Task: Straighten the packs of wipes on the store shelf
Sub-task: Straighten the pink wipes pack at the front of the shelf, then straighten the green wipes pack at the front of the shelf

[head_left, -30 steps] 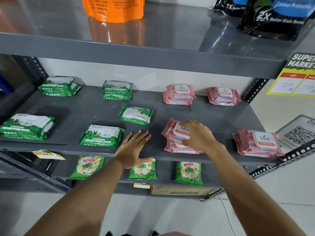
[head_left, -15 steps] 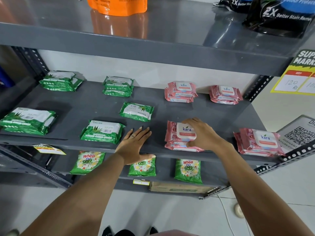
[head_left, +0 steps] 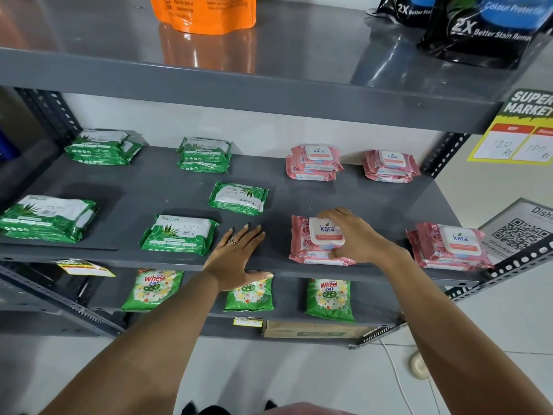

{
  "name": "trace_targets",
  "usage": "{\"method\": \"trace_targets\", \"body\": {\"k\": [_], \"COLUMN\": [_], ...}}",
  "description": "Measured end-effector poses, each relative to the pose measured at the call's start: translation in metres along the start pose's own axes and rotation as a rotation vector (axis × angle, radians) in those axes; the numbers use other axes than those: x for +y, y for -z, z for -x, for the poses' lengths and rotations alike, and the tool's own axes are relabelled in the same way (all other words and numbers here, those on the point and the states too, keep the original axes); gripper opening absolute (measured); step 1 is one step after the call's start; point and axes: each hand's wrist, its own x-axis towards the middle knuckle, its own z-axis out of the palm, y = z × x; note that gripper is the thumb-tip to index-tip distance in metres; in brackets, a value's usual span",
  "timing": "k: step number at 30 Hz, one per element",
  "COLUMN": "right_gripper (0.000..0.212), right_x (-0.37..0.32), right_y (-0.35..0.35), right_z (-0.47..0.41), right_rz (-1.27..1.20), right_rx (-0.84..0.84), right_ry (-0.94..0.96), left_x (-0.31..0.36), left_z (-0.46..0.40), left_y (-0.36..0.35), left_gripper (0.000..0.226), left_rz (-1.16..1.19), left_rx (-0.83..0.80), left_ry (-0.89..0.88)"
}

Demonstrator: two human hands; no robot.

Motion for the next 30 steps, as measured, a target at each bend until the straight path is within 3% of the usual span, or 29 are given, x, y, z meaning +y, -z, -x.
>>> {"method": "trace_targets", "body": {"k": [5,9,12,15,19,25,30], "right_gripper": [0.094,0.069,0.057,0.047,0.057,0.089,0.103], "right_x": [0.001,-0.001,-0.014,-0.039,-0.083,-0.138,-0.146], "right_y": [0.024,0.051,0.052,0.041,0.012,-0.029,-0.047], "right_z": [0.011,0.014,0.005,-0.017,-0.070,-0.143,-0.173], "right_rz": [-0.089,-0.062,-0.085,-0.115,0.059,0.200,0.031], "right_rx": [0.031,0.254,0.298,0.299,0.279,0.053,-0.079], "right_ry": [-0.051,-0.081,-0.076,-0.020,0.029,0.030,-0.130], "left_x": [-0.002,-0.006,-0.007,-0.013,-0.052,-0.163,-0.206], "left_z": [0.002,0.001,0.004,0.015,0.043,0.108,0.120], "left_y": [0.000,0.001,0.013,0.032,0.060,0.078,0.059], "left_gripper": [0.106,0.106,0.083,0.059,0.070,0.127,0.134], "left_rz": [0.058,0.192,0.349,0.073,-0.049,-0.032,-0.053], "left_rx": [0.034,0.056,0.075,0.232,0.370,0.056,-0.136], "left_ry": [-0.024,-0.047,0.002,-0.032,0.061,0.190,0.218]}}
